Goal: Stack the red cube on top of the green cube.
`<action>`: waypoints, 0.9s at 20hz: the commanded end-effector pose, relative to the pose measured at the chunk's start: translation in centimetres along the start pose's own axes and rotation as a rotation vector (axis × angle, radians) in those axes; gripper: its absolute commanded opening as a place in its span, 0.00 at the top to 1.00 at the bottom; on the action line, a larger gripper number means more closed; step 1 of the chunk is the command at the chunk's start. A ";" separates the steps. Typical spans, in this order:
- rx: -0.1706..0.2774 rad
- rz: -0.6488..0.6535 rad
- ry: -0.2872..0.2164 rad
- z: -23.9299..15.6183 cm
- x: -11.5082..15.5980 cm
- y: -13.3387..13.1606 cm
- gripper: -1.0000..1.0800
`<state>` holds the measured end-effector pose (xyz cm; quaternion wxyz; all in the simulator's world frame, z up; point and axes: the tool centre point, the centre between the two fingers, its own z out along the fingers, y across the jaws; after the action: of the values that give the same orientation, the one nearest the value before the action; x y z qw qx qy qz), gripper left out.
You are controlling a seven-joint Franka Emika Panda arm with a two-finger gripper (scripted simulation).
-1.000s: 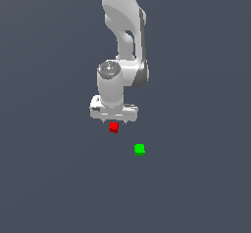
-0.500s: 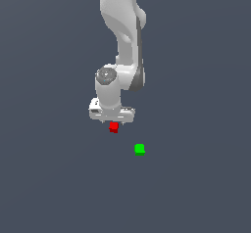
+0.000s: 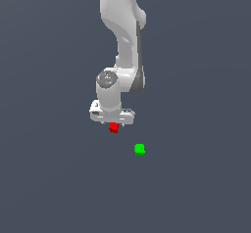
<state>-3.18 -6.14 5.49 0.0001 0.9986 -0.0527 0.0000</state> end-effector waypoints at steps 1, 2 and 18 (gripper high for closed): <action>0.000 0.000 -0.001 1.2 -0.1 0.0 0.04; 0.000 0.000 -0.001 1.7 -0.1 0.0 0.04; 0.000 -0.001 0.000 3.5 0.0 -0.1 1.00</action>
<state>-3.18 -6.08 2.03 -0.0001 0.9986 -0.0523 -0.0004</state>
